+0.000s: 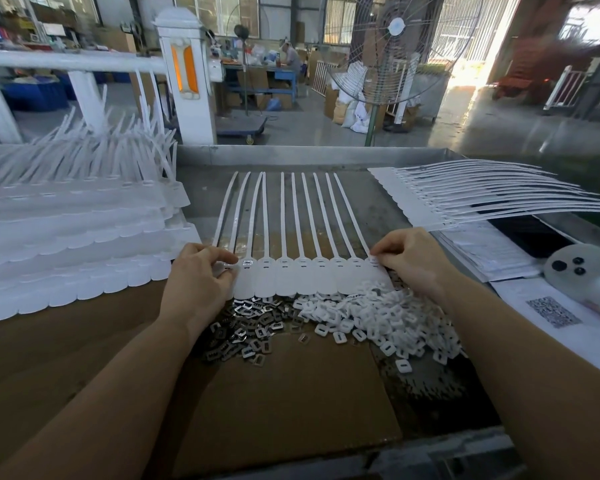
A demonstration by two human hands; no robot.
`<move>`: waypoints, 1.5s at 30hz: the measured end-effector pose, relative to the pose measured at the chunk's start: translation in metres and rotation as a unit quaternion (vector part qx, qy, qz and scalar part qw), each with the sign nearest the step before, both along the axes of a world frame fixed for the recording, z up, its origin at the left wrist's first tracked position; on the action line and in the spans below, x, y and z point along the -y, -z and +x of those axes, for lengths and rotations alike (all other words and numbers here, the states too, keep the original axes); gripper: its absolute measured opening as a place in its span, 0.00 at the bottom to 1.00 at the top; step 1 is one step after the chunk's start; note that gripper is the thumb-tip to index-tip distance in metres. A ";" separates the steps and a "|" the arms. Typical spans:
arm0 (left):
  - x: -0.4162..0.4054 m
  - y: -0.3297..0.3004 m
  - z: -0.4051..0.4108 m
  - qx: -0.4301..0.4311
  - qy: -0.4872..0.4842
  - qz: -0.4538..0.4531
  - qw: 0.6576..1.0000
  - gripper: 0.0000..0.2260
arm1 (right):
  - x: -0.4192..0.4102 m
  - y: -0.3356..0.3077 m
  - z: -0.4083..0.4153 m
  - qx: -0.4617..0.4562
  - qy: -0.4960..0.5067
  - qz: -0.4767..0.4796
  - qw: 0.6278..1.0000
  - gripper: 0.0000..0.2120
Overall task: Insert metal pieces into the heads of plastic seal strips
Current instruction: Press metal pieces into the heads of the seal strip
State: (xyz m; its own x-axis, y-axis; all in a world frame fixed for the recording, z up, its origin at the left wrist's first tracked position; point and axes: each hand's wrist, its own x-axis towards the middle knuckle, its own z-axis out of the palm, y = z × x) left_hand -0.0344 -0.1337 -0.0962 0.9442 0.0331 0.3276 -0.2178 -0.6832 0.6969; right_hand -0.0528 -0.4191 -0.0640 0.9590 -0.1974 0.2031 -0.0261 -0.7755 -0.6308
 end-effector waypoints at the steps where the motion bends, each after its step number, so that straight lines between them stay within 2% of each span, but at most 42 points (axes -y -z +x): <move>1: 0.000 0.000 0.000 0.000 0.000 0.000 1.000 0.04 | 0.000 -0.001 0.000 -0.003 0.001 0.003 1.000 0.05; 12: 0.001 0.000 0.000 0.001 0.000 0.000 1.000 0.04 | -0.007 -0.011 0.007 -0.079 0.011 -0.043 0.996 0.09; 21: 0.001 -0.001 0.000 0.004 -0.001 0.006 1.000 0.05 | -0.009 -0.008 0.010 -0.073 0.016 -0.055 0.996 0.06; 25: 0.001 -0.001 -0.001 0.000 -0.001 0.010 1.000 0.05 | -0.009 -0.008 0.011 -0.069 0.021 -0.031 0.997 0.05; 33: 0.001 -0.001 -0.001 0.000 -0.004 0.010 1.000 0.06 | -0.008 -0.011 0.007 -0.091 0.052 0.076 0.992 0.05; 38: 0.001 -0.001 -0.001 0.002 -0.005 0.009 1.000 0.06 | -0.011 -0.010 0.009 -0.094 0.066 0.091 0.989 0.07; 45: 0.000 0.001 0.001 -0.001 -0.001 0.004 1.000 0.04 | -0.007 -0.009 0.002 -0.091 0.051 0.107 0.989 0.02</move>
State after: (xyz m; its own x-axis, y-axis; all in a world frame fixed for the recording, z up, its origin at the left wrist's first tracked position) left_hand -0.0338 -0.1335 -0.0968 0.9449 0.0320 0.3259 -0.2156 -0.6885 0.6925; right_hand -0.0507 -0.4124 -0.0549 0.9486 -0.3152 -0.0281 -0.2256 -0.6116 -0.7583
